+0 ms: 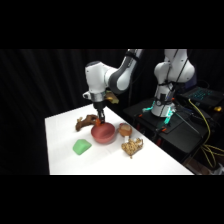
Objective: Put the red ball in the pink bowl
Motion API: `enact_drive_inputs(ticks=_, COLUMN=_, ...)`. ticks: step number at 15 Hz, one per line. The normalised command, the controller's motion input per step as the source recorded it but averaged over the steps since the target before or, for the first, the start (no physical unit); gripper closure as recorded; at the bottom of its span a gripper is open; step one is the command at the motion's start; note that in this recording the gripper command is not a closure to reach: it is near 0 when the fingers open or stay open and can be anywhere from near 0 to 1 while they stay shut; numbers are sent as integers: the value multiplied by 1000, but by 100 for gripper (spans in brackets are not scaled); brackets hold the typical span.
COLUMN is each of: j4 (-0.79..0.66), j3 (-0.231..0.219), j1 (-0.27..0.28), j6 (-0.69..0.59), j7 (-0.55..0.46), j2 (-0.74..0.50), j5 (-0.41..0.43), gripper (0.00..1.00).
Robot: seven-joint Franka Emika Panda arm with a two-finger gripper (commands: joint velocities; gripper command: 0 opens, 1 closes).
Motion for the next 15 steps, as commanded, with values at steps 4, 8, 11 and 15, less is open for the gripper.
enact_drive_inputs(ticks=4, j4=100, j3=-22, j1=9, j6=-165, j7=37, j2=-30, j5=50, gripper=0)
enact_drive_inputs(ticks=8, j4=208, j3=-28, j1=14, j6=-383, j7=57, j2=-59, j5=31, gripper=0)
enact_drive_inputs(ticks=11, j4=233, j3=-51, j1=33, j6=-512, j7=90, j2=-182, j5=-65, gripper=0)
enact_drive_inputs(ticks=15, j4=237, j3=-43, j1=14, j6=-514, j7=66, j2=-299, j5=-77, gripper=0)
